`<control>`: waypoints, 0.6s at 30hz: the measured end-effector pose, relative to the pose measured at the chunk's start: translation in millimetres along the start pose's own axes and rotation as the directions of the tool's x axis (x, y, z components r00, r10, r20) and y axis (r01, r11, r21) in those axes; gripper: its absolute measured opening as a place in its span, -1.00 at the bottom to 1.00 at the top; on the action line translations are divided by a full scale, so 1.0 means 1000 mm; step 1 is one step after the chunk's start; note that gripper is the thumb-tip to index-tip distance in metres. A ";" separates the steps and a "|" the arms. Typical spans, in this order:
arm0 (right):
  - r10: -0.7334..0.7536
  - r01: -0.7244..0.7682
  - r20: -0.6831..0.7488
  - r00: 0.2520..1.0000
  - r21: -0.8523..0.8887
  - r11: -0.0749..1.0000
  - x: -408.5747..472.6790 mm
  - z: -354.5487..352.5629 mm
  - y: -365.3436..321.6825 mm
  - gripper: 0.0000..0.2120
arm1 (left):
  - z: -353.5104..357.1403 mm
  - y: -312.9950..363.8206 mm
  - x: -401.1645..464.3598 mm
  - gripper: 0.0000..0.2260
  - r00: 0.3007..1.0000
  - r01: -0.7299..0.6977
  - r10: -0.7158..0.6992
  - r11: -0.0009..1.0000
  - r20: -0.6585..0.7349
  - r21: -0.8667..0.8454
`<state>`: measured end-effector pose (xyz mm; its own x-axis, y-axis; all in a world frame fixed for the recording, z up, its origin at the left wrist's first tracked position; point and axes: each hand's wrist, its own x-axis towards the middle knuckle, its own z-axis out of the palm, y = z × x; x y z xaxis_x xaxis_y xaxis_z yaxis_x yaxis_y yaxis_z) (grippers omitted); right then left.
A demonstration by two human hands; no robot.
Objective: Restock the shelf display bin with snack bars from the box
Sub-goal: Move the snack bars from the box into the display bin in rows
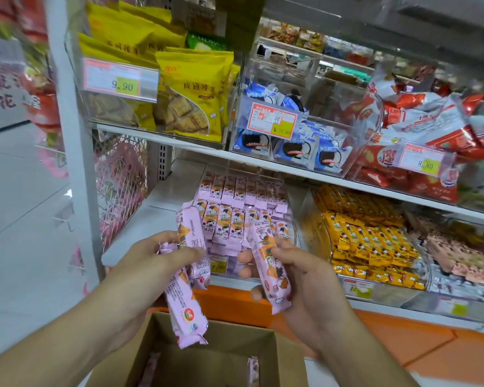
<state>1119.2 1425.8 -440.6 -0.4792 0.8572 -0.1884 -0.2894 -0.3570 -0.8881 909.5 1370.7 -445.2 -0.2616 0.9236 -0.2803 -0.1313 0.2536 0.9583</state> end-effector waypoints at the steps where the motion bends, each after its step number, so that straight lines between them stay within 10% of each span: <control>1: 0.002 -0.002 0.014 1.000 0.014 1.000 -0.001 0.000 0.000 -0.55 | 0.000 0.000 0.000 -0.91 1.000 -0.002 0.002 1.000 -0.003 0.002; 7: -0.037 0.041 0.083 0.996 -0.042 0.998 -0.003 -0.005 -0.004 -0.37 | 0.002 0.002 -0.001 -0.90 1.000 -0.001 0.001 1.000 -0.001 0.009; 12: -0.073 0.060 0.004 0.997 -0.607 0.792 0.002 -0.024 -0.014 -0.38 | 0.003 0.004 0.000 -0.90 1.000 0.002 -0.002 1.000 -0.026 0.000; 18: -0.210 0.109 -0.197 0.958 -0.427 0.898 0.004 -0.049 -0.030 -0.71 | 0.003 0.002 0.001 -0.87 0.999 0.010 -0.009 1.000 -0.046 0.013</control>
<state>1166.3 1458.0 -434.8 -0.2350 0.9690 -0.0761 0.0414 -0.0683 -0.9968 911.9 1373.2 -443.1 -0.3043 0.9070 -0.2912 -0.1210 0.2664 0.9562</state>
